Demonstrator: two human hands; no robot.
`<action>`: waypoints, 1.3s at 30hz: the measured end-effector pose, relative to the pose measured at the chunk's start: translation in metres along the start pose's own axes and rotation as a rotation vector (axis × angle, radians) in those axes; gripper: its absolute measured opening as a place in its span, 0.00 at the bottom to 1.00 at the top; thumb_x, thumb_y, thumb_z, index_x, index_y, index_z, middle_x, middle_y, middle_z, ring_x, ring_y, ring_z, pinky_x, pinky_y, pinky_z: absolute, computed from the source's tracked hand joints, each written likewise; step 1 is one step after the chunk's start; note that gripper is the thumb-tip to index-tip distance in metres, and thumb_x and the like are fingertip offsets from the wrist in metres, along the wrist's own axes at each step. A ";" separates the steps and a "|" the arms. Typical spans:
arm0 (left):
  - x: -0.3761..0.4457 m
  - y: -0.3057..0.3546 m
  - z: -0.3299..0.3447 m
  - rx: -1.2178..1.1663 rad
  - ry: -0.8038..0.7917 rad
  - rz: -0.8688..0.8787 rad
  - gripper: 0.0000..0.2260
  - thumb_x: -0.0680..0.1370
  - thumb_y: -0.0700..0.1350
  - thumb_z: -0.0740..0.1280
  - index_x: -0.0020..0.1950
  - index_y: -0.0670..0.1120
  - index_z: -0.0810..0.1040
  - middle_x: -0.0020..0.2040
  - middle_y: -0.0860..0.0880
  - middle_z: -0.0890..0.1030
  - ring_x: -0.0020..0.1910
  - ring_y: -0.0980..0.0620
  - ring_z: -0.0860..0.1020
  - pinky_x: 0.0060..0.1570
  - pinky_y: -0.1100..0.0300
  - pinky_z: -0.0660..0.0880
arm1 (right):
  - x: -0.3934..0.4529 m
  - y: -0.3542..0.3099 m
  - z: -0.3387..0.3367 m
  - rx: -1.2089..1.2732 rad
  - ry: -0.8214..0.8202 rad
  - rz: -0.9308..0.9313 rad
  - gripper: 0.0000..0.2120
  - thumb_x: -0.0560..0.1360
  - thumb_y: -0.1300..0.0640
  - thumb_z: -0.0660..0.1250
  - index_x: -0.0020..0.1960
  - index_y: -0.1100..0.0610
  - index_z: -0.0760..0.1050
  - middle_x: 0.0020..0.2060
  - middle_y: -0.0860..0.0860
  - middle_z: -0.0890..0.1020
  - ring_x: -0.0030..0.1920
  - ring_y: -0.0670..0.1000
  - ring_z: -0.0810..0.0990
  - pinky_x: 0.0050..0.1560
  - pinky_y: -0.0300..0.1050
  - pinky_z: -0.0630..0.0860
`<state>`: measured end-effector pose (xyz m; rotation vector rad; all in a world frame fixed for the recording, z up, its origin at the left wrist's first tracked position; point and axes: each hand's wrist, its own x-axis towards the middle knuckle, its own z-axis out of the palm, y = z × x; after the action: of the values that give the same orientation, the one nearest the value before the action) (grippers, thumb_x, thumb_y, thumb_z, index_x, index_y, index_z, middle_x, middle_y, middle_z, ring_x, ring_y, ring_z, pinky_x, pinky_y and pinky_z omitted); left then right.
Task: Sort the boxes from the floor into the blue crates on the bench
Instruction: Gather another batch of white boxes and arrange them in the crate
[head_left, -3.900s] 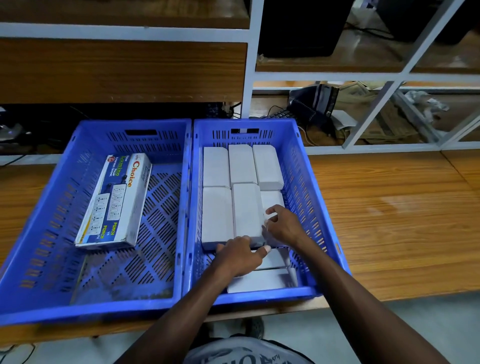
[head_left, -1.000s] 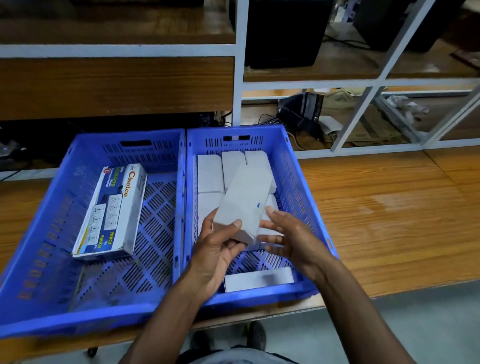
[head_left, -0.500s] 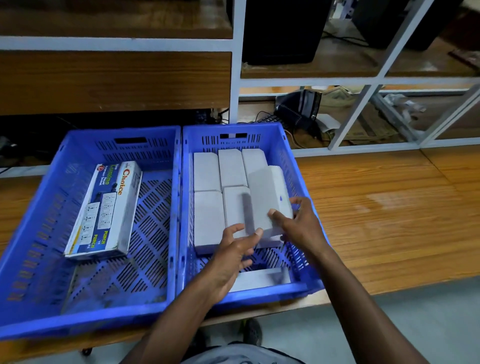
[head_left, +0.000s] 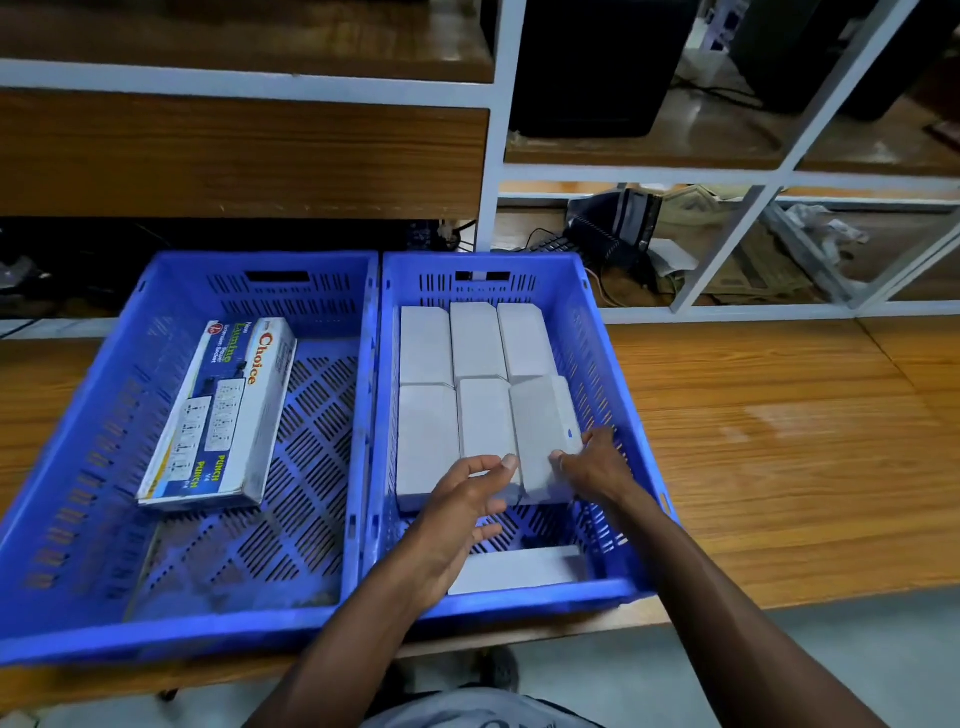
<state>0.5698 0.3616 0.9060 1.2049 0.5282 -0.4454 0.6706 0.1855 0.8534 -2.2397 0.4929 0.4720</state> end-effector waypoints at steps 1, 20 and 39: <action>0.000 0.001 -0.001 -0.003 -0.002 0.001 0.16 0.78 0.55 0.70 0.63 0.49 0.78 0.62 0.49 0.80 0.63 0.47 0.78 0.66 0.49 0.74 | 0.003 0.000 0.001 0.005 -0.020 0.029 0.27 0.78 0.51 0.70 0.70 0.60 0.63 0.62 0.56 0.76 0.60 0.57 0.77 0.67 0.52 0.73; 0.008 0.001 -0.017 0.082 0.011 0.002 0.21 0.79 0.61 0.66 0.66 0.49 0.77 0.61 0.49 0.82 0.60 0.49 0.80 0.59 0.53 0.77 | 0.028 -0.006 0.009 -0.302 -0.121 0.048 0.24 0.76 0.54 0.70 0.66 0.66 0.72 0.58 0.60 0.80 0.51 0.57 0.80 0.39 0.44 0.72; 0.008 -0.003 -0.018 0.263 0.028 0.009 0.19 0.81 0.62 0.63 0.65 0.50 0.78 0.60 0.52 0.82 0.59 0.52 0.79 0.58 0.55 0.77 | 0.018 -0.010 0.005 -0.254 -0.146 0.011 0.35 0.80 0.45 0.68 0.77 0.66 0.63 0.73 0.61 0.72 0.71 0.60 0.74 0.66 0.51 0.72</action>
<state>0.5715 0.3772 0.8946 1.4670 0.4985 -0.5019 0.6897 0.1920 0.8480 -2.4221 0.3867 0.7329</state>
